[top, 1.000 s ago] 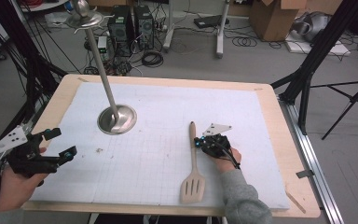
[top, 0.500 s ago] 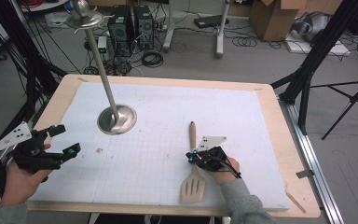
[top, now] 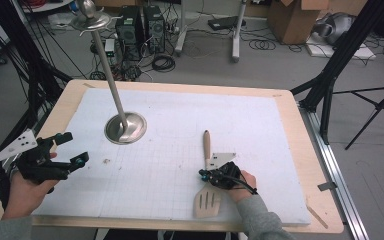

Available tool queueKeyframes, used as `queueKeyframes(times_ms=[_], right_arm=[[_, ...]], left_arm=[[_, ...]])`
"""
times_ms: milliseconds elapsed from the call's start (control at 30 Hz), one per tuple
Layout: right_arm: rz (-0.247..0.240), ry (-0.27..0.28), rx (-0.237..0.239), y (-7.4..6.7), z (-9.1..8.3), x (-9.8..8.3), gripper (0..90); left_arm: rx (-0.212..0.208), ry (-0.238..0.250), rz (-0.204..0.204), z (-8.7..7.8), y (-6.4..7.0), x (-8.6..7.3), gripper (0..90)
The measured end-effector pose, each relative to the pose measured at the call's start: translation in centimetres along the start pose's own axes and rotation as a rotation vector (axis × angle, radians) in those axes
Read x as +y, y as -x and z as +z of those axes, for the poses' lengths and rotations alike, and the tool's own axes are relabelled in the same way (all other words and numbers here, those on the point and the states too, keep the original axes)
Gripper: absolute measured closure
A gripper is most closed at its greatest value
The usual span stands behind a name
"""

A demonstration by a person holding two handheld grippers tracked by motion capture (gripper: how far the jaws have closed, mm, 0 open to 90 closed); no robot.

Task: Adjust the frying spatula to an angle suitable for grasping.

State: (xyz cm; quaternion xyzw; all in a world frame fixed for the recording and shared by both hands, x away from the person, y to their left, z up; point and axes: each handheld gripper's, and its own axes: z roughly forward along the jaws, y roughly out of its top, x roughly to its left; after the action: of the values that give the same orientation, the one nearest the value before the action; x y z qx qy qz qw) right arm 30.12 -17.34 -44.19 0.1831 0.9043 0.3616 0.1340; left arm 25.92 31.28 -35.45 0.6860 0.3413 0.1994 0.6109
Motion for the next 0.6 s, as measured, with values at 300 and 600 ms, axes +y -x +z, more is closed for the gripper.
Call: queueKeyframes(times_ms=[300, 600], right_arm=[[0.019, -0.001, 0.007, 0.3, -1.2, -0.7, 90.0], [0.01, -0.002, 0.001, 0.9, -2.0, -1.6, 90.0]], left_arm=[[-0.009, -0.01, 0.0, 0.3, -0.1, -0.1, 1.8], [-0.005, -0.002, -0.002, 0.1, -0.1, 0.0, 1.8]])
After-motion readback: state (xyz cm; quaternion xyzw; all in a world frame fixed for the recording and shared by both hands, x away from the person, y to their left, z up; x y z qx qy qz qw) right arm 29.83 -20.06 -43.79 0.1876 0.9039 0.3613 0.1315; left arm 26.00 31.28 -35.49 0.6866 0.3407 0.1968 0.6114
